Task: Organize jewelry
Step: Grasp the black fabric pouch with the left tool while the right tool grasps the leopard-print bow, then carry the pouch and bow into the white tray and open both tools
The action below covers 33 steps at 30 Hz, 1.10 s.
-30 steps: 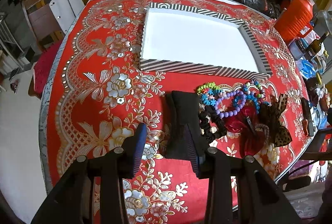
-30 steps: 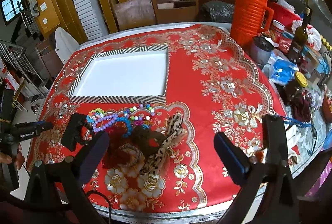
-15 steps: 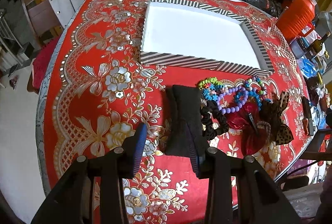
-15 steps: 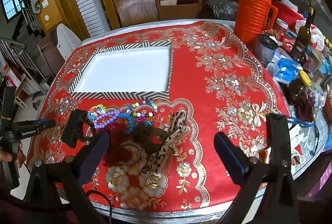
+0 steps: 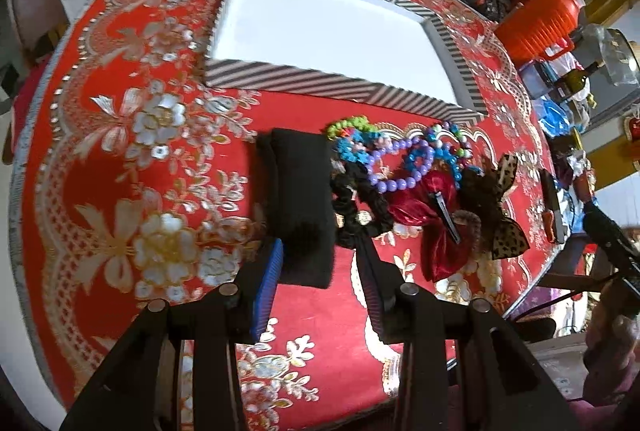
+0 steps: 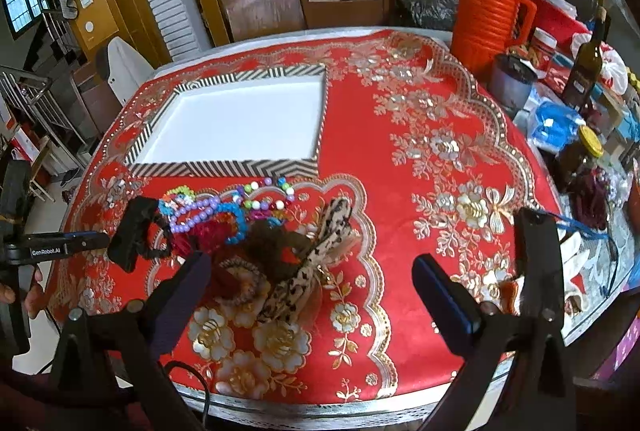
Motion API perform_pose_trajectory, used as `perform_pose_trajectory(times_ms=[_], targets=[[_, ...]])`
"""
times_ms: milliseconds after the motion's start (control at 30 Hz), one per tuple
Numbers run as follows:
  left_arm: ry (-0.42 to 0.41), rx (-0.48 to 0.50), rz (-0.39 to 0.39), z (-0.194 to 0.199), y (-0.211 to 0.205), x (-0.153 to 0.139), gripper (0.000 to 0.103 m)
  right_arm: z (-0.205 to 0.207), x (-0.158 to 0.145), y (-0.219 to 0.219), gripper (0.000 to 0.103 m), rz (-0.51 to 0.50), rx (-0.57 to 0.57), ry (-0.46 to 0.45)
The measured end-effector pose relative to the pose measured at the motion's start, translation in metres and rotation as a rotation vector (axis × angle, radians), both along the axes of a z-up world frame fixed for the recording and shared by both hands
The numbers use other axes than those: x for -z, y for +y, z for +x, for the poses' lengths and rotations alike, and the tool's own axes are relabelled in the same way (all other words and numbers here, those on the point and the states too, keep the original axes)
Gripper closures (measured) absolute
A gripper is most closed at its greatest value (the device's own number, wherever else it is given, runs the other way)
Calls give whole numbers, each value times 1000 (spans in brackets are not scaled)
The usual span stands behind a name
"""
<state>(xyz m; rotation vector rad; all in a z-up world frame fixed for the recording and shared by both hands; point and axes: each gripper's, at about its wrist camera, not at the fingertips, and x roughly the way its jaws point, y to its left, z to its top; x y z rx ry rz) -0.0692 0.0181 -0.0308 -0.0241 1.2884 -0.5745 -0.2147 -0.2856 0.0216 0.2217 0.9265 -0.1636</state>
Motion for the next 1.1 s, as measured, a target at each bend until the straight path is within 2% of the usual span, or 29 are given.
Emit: perform_pose_trajectory(times_ms=[200,300,400,533,633,800,867,1000,1033,1067,1100], targets=[[6,26,50,5,-10,12,83,0,15,-6,1,27,14,31],[-26,12,100,7,-10,13,83,0,21,-10,1,51,19,36],[-51,-14,103,11,-4,9,83,4,27,-15,1,72,30,46],[-13,-19,91,16,-3,16,77,15,41,-21,2,121,29,64],[-11,-5,111,15,-9,21,77,27,59,-23,20,169,17,98],[4,5,150,19,-13,30,76,42,78,-23,26,203,13,120],[17,-1,165,22,-14,34,76,48,83,-24,35,180,21,131],[15,-11,169,23,-16,37,76,61,94,-21,46,182,-4,161],[6,-7,175,22,-17,37,76,63,96,-19,53,167,-11,163],[-2,0,183,21,-20,37,77,65,99,-16,65,155,-19,169],[-9,7,182,19,-25,38,81,68,102,-13,72,142,-31,182]])
